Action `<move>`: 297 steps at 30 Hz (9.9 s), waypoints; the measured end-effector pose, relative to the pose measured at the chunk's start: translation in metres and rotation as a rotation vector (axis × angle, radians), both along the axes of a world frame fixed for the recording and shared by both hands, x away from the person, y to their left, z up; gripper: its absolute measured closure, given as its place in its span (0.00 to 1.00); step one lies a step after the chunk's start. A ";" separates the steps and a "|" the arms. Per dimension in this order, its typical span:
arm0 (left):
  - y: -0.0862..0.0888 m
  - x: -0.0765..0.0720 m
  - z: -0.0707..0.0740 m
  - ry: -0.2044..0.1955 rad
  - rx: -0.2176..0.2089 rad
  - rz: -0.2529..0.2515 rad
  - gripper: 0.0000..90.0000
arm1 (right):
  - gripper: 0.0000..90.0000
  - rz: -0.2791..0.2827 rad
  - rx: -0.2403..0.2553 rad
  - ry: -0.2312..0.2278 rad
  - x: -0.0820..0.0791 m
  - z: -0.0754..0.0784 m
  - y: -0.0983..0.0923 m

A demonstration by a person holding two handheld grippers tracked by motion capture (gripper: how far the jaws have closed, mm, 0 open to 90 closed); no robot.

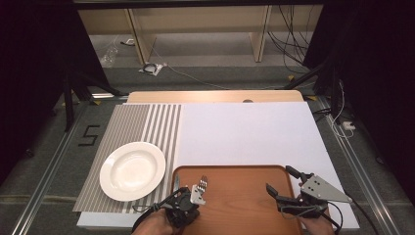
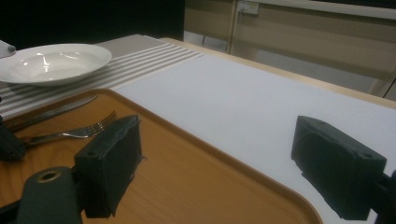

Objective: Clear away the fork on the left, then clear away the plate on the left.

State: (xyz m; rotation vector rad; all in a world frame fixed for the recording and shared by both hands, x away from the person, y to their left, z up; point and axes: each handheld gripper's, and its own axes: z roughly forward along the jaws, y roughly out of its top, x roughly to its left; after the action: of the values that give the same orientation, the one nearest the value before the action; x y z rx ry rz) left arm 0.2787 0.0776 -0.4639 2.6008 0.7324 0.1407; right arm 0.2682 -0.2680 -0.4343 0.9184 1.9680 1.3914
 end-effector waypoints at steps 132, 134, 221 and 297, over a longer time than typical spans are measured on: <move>0.138 -0.012 0.030 -0.334 -0.537 0.852 0.20 | 0.19 -0.002 0.008 -0.001 0.000 0.000 -0.003; 0.141 -0.013 0.028 -0.334 -0.537 0.864 0.20 | 0.19 -0.003 0.008 -0.005 0.000 0.000 -0.002; 0.199 -0.041 -0.028 0.175 -1.142 1.546 0.27 | 0.19 0.004 0.000 -0.007 -0.001 0.000 0.002; 0.195 -0.019 -0.058 0.370 -1.368 1.707 0.89 | 0.19 0.010 0.000 -0.009 0.000 0.000 0.003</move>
State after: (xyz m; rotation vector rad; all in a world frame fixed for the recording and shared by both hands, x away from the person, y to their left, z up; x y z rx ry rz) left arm 0.2599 0.2727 -0.5217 0.2951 1.9601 -0.2725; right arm 0.2677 -0.2652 -0.4344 0.9019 1.9692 1.3984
